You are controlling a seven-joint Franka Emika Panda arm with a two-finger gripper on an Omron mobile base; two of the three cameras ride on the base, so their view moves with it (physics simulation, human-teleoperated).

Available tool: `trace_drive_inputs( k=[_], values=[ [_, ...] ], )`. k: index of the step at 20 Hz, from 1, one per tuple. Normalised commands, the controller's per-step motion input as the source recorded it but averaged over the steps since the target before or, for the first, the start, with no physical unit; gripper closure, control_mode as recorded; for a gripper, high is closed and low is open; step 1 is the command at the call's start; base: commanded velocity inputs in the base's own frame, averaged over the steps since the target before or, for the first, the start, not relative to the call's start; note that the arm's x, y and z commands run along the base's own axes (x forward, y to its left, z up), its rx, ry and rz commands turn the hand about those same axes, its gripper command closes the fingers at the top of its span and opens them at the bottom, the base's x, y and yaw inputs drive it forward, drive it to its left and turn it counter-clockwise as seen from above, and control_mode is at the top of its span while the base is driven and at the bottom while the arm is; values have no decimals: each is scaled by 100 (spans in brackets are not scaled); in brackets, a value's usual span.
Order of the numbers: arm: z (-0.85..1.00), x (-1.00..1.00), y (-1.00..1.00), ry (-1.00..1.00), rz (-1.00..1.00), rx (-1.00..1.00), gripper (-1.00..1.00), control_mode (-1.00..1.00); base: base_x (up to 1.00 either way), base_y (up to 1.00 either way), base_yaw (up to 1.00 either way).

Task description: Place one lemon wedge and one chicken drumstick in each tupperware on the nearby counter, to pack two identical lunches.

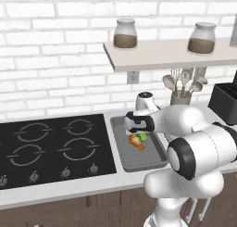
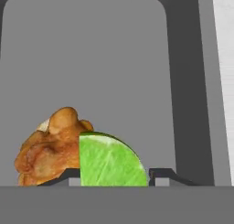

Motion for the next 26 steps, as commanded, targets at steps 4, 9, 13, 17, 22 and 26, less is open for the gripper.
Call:
trace_drive_inputs(
  k=[4, 9, 13, 17, 22, 26],
  values=[
    [-2, -4, 0, 0, 0, 0, -100, -100, 0, 0, 0],
    [12, -45, -3, -4, 0, 0, -100, -100, 0, 0, 0],
    [48, -100, -8, -24, 0, 0, -100, -100, 0, 0, 0],
    [65, -100, -38, -39, 0, 0, -100, -100, 0, 0, 0],
    [46, -100, -53, -42, 0, 3, -100, -100, 0, 0, 0],
    [30, -100, -39, -37, 0, 2, -100, -100, 0, 0, 0]
  ],
)
